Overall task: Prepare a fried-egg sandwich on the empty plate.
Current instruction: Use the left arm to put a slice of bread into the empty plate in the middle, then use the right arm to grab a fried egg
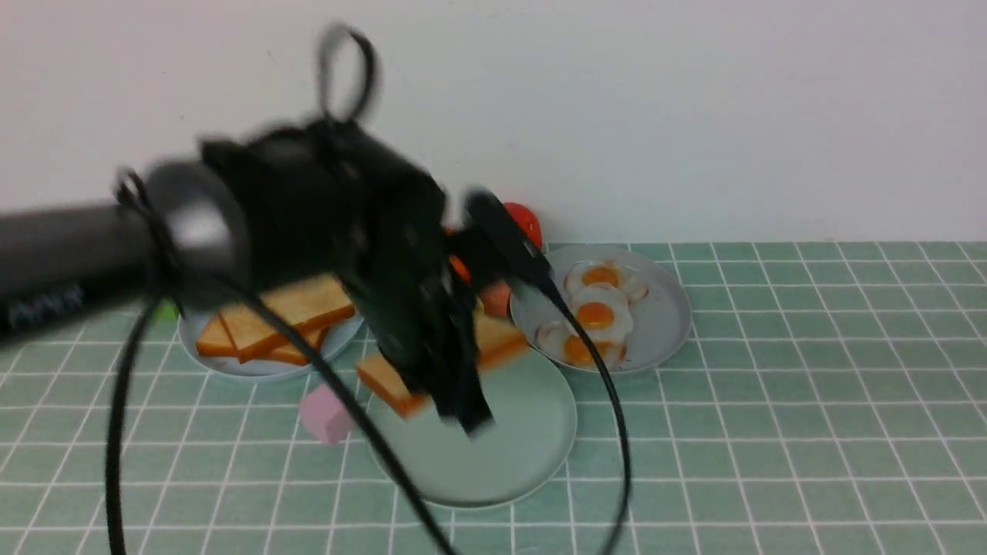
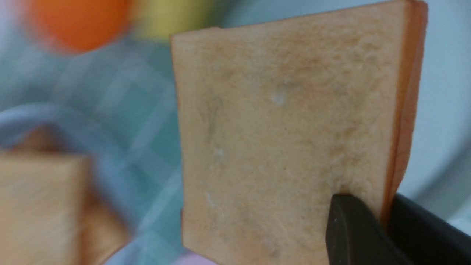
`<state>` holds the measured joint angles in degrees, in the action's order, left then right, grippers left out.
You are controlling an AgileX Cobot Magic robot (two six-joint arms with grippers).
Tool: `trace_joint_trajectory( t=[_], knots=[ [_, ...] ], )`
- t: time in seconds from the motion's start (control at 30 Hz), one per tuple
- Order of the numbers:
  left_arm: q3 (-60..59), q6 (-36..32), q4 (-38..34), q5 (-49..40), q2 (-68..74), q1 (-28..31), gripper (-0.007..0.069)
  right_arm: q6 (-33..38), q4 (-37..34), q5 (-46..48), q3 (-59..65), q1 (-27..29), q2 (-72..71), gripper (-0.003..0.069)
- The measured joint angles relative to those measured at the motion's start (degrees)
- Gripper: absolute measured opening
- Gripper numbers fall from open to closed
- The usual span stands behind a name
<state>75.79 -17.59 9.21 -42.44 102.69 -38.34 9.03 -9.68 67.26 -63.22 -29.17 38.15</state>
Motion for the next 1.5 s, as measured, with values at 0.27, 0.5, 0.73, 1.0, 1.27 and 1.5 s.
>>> trace_joint_trajectory(
  t=[0.27, 0.5, 0.73, 1.0, 1.27, 1.5],
  knots=[
    [-4.9, 2.2, 3.0, 8.5, 1.5, -3.2, 0.0077, 0.0, -0.2, 0.5, 0.0, 0.0, -0.1, 0.0062],
    [-4.9, 2.6, 8.7, 9.3, 4.5, -3.2, 0.0077, 0.0, -1.4, 0.6, 0.0, 0.0, -0.5, 0.0069],
    [-4.9, 2.7, 9.6, 9.2, 4.7, -3.2, 0.0145, 0.0, -2.0, 0.6, 0.0, 0.0, -0.5, 0.0075],
    [-4.9, 4.9, 9.6, 7.5, 4.7, -3.2, 0.0498, -0.1, -2.6, 0.5, 0.0, 0.0, -0.5, 0.0087],
    [-1.4, 19.7, 8.2, 1.8, 0.3, -3.4, 0.0572, -10.5, -1.0, -7.3, 3.1, 0.0, 4.1, 0.0113],
    [-0.2, 28.9, 3.3, 1.6, -19.7, -3.5, 0.0053, -18.3, 3.4, -16.1, 4.8, 0.9, 23.0, 0.0127]
  ],
)
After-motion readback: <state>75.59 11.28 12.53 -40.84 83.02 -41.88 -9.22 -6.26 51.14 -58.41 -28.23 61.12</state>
